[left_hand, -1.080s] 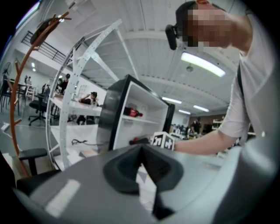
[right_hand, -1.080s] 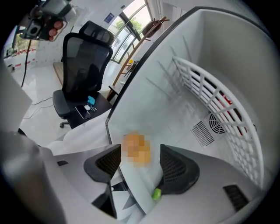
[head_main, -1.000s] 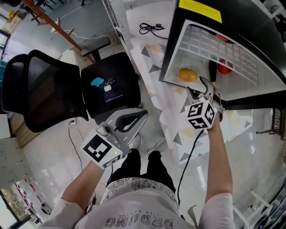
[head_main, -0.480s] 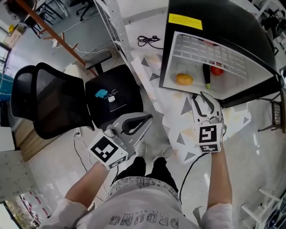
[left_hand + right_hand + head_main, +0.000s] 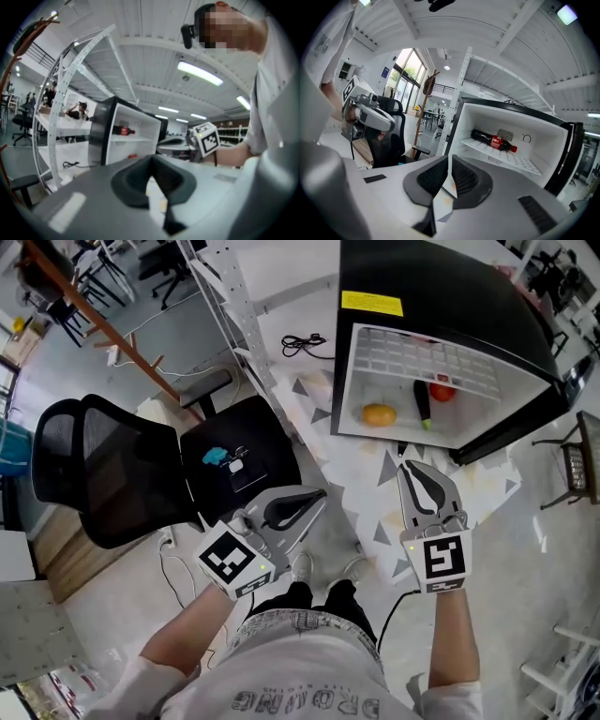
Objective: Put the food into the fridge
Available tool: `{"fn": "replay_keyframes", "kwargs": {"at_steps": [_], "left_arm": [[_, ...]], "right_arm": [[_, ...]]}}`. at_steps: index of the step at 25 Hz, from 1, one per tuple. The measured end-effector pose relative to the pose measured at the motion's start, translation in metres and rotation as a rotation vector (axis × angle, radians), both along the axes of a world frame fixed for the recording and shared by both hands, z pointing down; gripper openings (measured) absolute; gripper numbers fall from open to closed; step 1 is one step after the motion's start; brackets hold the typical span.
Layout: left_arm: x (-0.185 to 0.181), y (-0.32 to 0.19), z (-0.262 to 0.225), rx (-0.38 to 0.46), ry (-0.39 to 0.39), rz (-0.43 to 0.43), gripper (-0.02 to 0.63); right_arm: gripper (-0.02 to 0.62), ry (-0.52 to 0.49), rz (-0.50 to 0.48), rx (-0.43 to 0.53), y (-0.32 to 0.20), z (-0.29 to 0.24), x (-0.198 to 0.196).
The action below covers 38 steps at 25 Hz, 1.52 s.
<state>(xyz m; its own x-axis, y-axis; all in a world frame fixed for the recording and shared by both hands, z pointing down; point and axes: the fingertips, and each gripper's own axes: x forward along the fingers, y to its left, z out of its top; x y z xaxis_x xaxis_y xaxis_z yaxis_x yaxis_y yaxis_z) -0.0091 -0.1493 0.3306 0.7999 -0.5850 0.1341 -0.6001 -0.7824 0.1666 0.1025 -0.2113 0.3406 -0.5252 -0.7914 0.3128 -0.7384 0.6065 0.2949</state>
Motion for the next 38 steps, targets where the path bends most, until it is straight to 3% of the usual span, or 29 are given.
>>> {"fn": "replay_keyframes", "kwargs": {"at_steps": [14,27,38], "left_arm": [[-0.006,0.007,-0.019,0.041,0.007,0.040,0.006],[-0.005,0.012,-0.022,0.045,0.011,0.047,0.006],[0.006,0.014,-0.026,0.052,0.012,0.054,0.006]], "right_arm": [[0.005,-0.187,0.040,-0.065,0.044,-0.016,-0.011],[0.003,-0.260,0.097,-0.080,0.057,-0.022,0.007],[0.003,-0.268,0.083,-0.084,0.062,-0.025,0.008]]}}
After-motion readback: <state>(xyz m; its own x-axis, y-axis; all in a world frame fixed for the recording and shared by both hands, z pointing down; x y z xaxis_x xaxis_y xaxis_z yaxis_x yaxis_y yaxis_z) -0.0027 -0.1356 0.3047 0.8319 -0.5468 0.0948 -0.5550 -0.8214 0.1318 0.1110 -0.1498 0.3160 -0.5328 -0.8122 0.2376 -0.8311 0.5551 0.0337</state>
